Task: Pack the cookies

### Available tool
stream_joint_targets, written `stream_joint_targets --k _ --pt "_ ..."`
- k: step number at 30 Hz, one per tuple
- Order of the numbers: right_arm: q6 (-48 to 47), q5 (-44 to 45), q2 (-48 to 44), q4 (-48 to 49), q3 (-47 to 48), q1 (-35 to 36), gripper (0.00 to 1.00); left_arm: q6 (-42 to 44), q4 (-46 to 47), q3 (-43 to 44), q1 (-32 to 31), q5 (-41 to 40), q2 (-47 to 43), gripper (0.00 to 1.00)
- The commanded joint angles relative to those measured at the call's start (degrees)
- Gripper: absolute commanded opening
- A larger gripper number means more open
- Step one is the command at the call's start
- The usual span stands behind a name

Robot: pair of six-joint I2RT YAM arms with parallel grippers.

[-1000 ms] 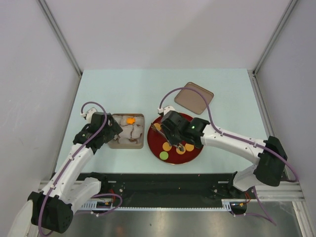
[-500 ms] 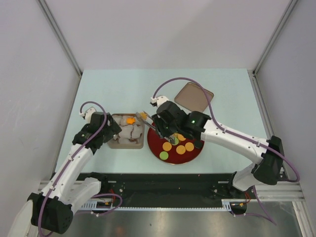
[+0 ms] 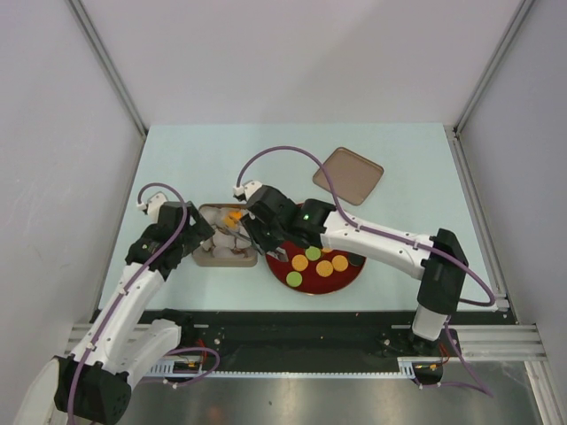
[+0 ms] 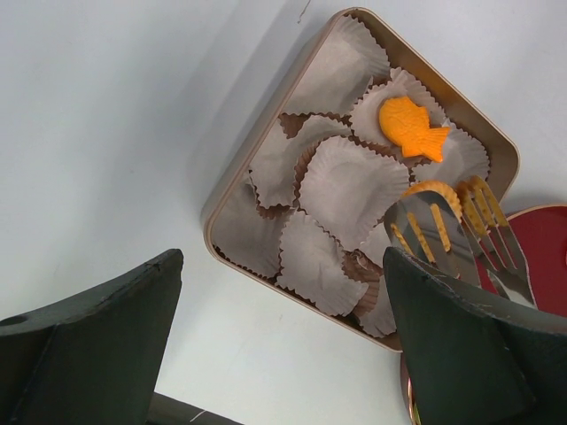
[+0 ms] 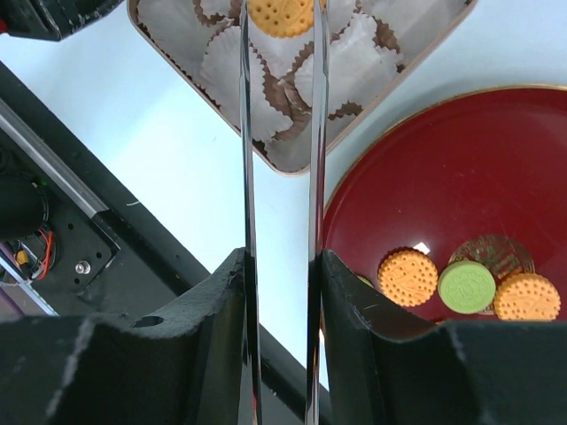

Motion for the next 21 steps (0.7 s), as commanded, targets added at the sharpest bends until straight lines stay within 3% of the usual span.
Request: stream_joint_targets --k 1,7,12,21 --pt "-1.2 -1.3 1.48 1.33 3.88 0.41 0.31 1.03 -0.15 1.31 0.45 -0.89 -0.96 1.0" --pt "-1.11 -2.26 3.24 1.33 4.49 0.41 0.36 1.38 0.03 0.7 0.45 -0.53 -1.31 1.0" --pt "-0.85 -0.77 3.86 1.41 5.11 0.41 0.57 1.29 -0.14 0.61 0.45 -0.45 -1.31 1.0" --pt "-0.32 5.11 -1.13 1.41 2.83 -0.29 0.61 1.2 -0.41 0.69 0.45 -0.62 -1.57 1.0"
